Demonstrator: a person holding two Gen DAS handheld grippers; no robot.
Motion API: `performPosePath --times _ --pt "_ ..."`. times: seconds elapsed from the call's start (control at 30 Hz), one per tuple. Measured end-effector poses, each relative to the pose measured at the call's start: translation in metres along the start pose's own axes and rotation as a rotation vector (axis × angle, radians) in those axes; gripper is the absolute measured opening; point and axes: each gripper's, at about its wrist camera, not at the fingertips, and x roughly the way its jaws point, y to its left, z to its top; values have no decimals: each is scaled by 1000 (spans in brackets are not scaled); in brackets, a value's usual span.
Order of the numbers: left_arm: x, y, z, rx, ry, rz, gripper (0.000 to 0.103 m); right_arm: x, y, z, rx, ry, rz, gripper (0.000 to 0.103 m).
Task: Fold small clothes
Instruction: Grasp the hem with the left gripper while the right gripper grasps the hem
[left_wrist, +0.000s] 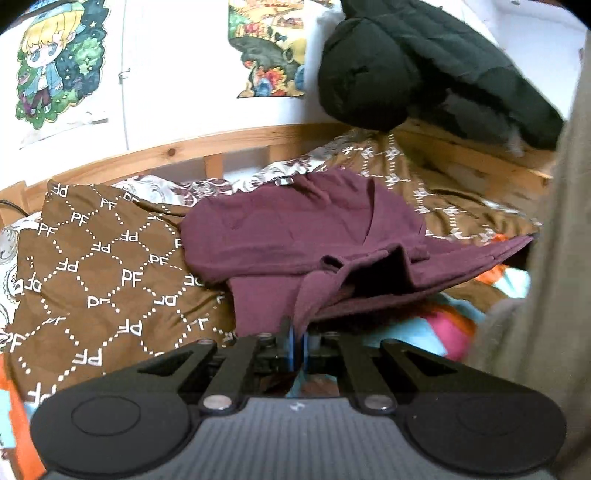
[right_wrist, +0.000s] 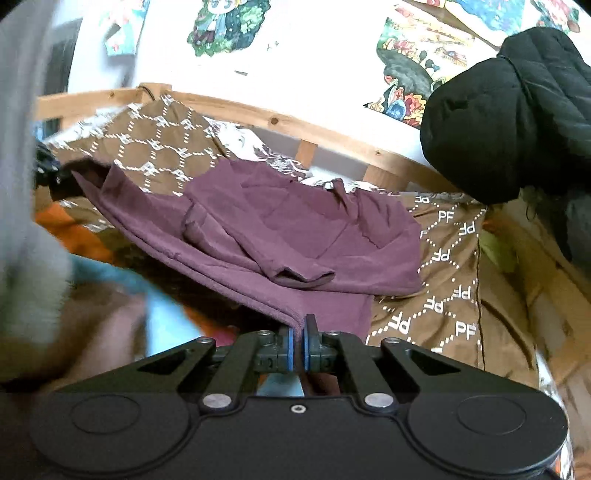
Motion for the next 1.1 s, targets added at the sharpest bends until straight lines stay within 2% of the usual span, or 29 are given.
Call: performPosePath --times 0.2,0.3,0.4,0.53,0.7,0.83,0.97,1.1 --pt "-33 3 1 17 40 -73 3 -59 11 9 65 69 119 4" --pt "-30 5 14 34 27 -52 4 -69 12 15 87 75 142 4" --pt "-19 12 38 22 17 -36 4 -64 10 27 71 41 123 4" --pt "11 23 85 39 36 55 4 -49 2 46 9 -21 73 4" --pt "61 25 146 77 61 153 4 -9 -31 79 -62 -101 11 4" --pt "110 29 178 117 86 219 4 42 -61 104 -74 -134 -40 4" --pt "166 33 189 150 113 265 4 100 -85 118 -44 -154 -80 4" --pt "225 52 186 102 165 270 5 161 -107 122 6 -162 -104 4"
